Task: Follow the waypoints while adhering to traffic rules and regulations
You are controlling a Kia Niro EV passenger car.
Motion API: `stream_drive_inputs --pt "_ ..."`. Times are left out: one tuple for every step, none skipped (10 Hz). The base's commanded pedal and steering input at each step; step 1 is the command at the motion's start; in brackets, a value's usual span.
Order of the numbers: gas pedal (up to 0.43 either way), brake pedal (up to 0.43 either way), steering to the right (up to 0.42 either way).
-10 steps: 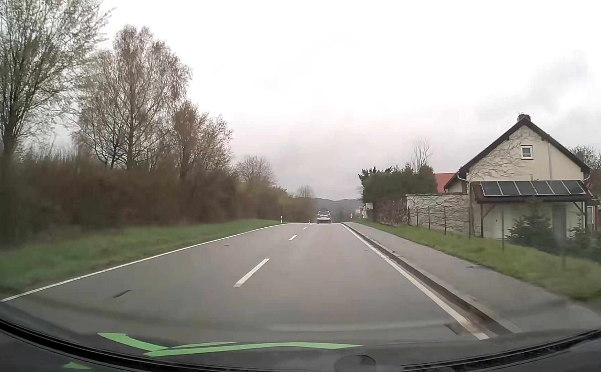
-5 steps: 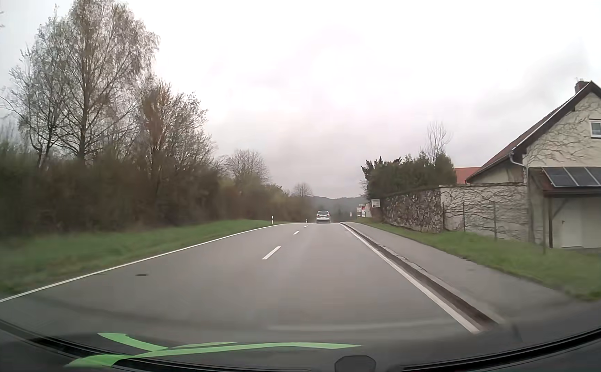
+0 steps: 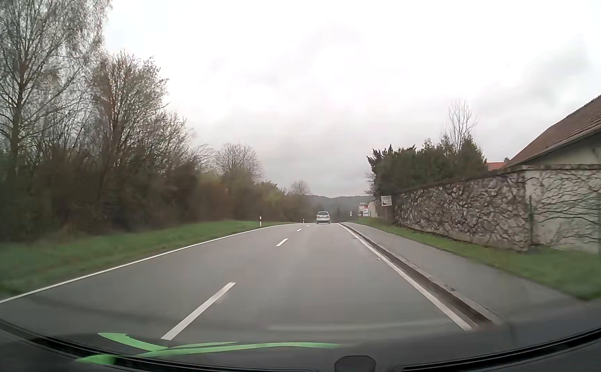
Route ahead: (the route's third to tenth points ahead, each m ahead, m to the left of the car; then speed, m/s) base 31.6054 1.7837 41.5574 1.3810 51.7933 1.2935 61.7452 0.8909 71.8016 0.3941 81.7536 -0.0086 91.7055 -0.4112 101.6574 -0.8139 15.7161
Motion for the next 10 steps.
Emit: stream_drive_inputs --pt "0.110 0.000 0.000" --pt "0.110 0.000 0.000" --pt "0.110 0.000 0.001" --pt "0.098 0.000 0.000" --pt "0.098 0.000 -0.001" --pt "0.098 0.000 -0.001" --pt "0.098 0.000 -0.001" --pt "0.110 0.000 -0.002" --pt "0.110 0.000 -0.003" --pt "0.118 0.000 -0.003"
